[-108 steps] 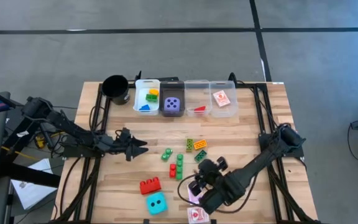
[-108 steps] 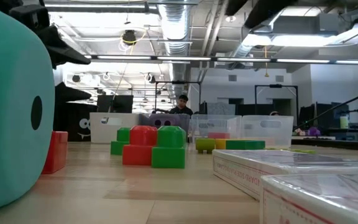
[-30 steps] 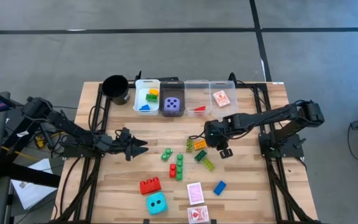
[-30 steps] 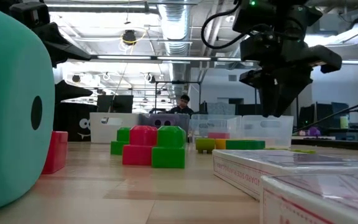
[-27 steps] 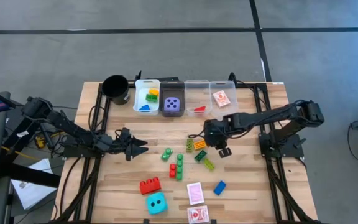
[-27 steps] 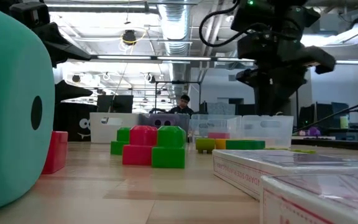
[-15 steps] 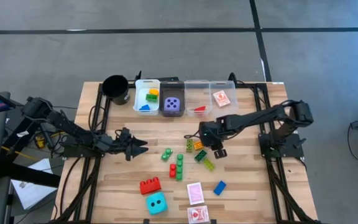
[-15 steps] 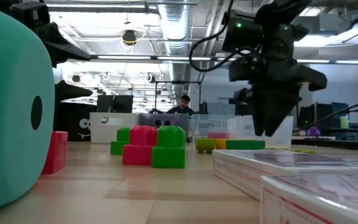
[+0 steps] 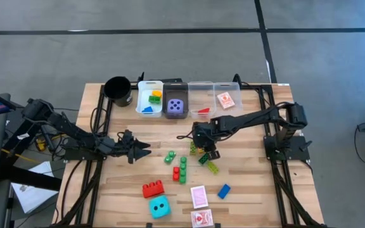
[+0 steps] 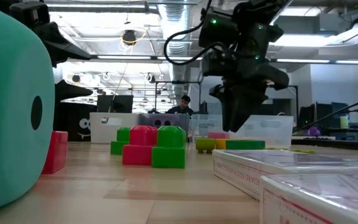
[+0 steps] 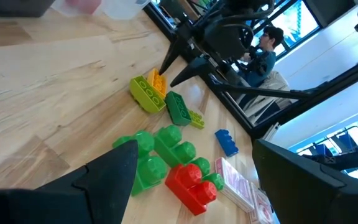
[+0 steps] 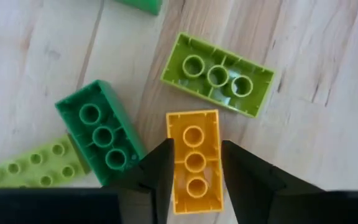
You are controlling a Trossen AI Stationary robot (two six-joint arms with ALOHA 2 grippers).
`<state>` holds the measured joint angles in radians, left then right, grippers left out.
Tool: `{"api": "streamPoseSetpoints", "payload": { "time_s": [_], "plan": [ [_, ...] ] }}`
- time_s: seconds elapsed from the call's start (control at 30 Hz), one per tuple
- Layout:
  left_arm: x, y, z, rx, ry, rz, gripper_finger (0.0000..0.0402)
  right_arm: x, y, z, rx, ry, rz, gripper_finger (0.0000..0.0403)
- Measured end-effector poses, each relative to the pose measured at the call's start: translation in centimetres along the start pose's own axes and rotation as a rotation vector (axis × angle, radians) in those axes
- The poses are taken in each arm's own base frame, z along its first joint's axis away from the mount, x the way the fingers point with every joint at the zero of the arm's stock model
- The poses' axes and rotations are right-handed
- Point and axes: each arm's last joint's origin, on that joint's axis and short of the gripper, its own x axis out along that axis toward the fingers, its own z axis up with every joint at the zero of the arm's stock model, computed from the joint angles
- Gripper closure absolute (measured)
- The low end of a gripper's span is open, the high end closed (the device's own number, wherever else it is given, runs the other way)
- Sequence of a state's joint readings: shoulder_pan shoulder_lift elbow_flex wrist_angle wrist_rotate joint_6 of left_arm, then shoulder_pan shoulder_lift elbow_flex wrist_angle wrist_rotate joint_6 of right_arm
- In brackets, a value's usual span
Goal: Pick & Place Toys
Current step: Put the small yellow 8-stud game piece into the left transparent bin
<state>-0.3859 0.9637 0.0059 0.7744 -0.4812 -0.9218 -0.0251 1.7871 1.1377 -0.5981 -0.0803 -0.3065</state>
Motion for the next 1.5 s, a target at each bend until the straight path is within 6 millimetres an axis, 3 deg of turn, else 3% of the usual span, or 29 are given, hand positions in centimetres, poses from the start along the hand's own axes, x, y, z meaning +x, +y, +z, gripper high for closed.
{"api": "streamPoseSetpoints", "payload": {
  "time_s": [0.43,0.87,1.2,1.5],
  "plan": [
    [0.0,0.0,0.0,-0.002,-0.002,-0.002,0.0092,-0.1,-0.3,-0.2,-0.026,0.021,0.005,0.0141],
    [0.0,0.0,0.0,-0.002,-0.003,-0.003,0.0092,0.3,-0.4,-0.8,-0.016,0.039,0.008,0.0137],
    [0.0,0.0,0.0,-0.003,-0.004,-0.004,0.0092,2.8,-1.1,-2.0,0.055,0.139,0.016,0.0137],
    [0.0,-0.1,0.0,-0.004,-0.004,-0.006,0.0092,3.5,-0.8,-1.9,0.054,0.141,0.019,0.0137]
  ]
}}
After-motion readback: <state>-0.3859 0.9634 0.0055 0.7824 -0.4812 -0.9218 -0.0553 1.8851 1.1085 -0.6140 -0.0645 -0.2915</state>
